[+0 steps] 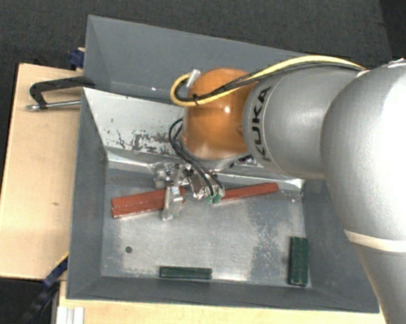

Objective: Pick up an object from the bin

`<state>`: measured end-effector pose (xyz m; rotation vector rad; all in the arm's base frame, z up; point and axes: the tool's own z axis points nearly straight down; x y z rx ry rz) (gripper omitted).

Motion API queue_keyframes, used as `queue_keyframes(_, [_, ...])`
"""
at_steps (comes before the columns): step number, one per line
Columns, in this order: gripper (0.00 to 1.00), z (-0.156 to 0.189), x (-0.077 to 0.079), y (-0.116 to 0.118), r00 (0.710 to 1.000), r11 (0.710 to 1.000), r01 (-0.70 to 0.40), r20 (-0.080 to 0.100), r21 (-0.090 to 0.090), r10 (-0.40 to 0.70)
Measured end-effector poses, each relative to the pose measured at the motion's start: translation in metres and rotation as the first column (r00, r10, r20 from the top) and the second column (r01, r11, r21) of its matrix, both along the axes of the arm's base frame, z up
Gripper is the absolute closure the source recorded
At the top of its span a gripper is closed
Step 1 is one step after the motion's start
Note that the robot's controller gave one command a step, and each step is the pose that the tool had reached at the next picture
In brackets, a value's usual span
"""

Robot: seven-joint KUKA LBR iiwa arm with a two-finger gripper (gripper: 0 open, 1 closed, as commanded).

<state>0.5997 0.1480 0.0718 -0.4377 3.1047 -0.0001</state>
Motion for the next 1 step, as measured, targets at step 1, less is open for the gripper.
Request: queue_keyframes(1, [1.00, 0.1732, -0.0063, 0.0093, 0.998, 0.998, -0.056, 0.006, 0.003, 0.056])
